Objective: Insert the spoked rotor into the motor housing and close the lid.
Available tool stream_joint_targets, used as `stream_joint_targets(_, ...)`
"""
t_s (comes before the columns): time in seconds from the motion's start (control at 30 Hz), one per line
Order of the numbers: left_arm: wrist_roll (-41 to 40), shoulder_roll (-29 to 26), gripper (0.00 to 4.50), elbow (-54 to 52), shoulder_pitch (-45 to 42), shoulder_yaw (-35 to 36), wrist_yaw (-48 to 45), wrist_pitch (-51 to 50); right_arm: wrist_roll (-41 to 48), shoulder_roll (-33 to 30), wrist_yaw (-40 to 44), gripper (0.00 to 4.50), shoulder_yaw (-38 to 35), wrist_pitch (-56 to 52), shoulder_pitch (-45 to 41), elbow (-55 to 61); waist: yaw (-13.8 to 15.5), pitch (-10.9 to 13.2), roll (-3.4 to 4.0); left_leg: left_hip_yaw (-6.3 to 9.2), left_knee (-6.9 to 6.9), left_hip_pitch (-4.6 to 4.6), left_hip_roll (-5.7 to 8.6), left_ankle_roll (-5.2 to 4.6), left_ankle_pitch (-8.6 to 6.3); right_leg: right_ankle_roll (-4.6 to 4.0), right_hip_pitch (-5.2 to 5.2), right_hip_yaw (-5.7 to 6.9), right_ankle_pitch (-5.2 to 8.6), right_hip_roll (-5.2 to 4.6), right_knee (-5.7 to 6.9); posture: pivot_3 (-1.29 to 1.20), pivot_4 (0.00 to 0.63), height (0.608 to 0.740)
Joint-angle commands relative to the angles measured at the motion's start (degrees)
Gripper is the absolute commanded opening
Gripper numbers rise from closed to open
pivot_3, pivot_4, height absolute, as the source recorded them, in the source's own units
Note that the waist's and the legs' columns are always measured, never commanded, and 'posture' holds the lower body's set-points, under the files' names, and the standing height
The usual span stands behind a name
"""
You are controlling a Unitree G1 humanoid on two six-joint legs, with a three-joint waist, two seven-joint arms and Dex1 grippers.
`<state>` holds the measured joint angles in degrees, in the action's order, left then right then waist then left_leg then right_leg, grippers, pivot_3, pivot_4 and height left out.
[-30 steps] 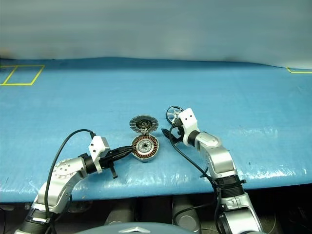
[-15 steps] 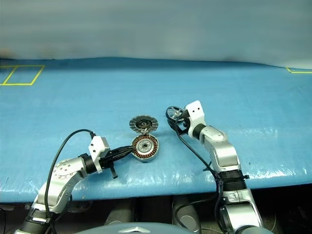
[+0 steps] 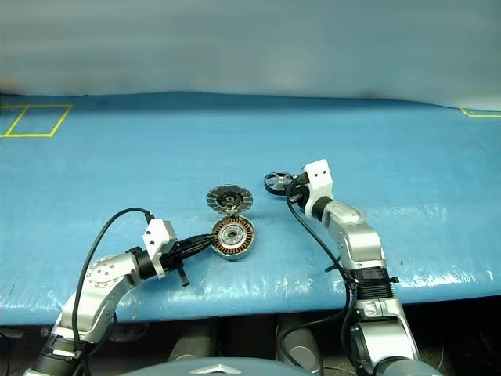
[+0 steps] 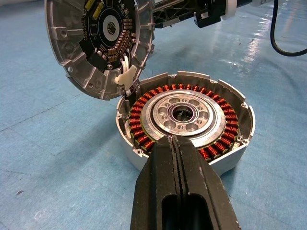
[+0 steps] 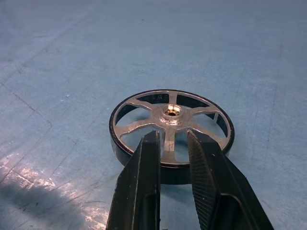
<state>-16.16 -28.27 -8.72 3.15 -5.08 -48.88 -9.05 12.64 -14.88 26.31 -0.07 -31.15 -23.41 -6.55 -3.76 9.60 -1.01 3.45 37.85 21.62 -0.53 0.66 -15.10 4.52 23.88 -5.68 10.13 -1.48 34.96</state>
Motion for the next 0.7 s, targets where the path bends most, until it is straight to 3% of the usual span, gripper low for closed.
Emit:
stream_joint_targets(0.03, 1.0, -0.1, 0.0, 0.4, 0.5, -1.1, 0.2, -0.3, -0.7, 0.2, 0.0, 1.08, 1.0, 1.4, -0.7, 0.3, 0.0, 0.0, 0.01, 0.0, 0.0, 0.0, 0.0, 0.0, 0.0, 0.0, 0.0, 0.0, 0.0, 0.0, 0.0, 0.0, 0.15, 0.74)
stream_joint_targets(0.47, 1.0, -0.2, 0.0, -0.2, 0.9, -1.0, 0.6, -0.5, -3.9, -0.1, -0.1, 1.08, 3.9, 2.3, -0.5, -3.9, 0.0, 0.0, 0.03, 0.0, 0.0, -0.02, 0.0, 0.0, 0.0, 0.0, -0.02, 0.0, 0.0, 0.0, -0.01, 0.0, 0.15, 0.74)
stream_joint_targets(0.63, 0.9, -0.1, 0.0, -0.3, 0.8, -0.8, 0.9, -0.5, -3.7, -0.5, 0.0, 0.01, 3.4, 2.4, 0.7, -1.4, 0.0, 0.0, 0.03, 0.0, 0.0, -0.02, 0.0, 0.0, 0.0, 0.0, -0.02, 0.0, 0.0, 0.0, 0.0, 0.0, 0.15, 0.74)
stream_joint_targets(0.7, 0.7, -0.2, 0.0, -0.3, 0.7, -0.6, 0.9, -0.4, -3.4, -0.8, -0.1, 0.01, 2.8, 2.8, 1.6, 0.6, 0.0, 0.0, 0.04, 0.01, 0.0, -0.02, 0.0, 0.0, 0.0, 0.0, -0.01, 0.0, 0.0, 0.0, -0.01, 0.0, 0.15, 0.74)
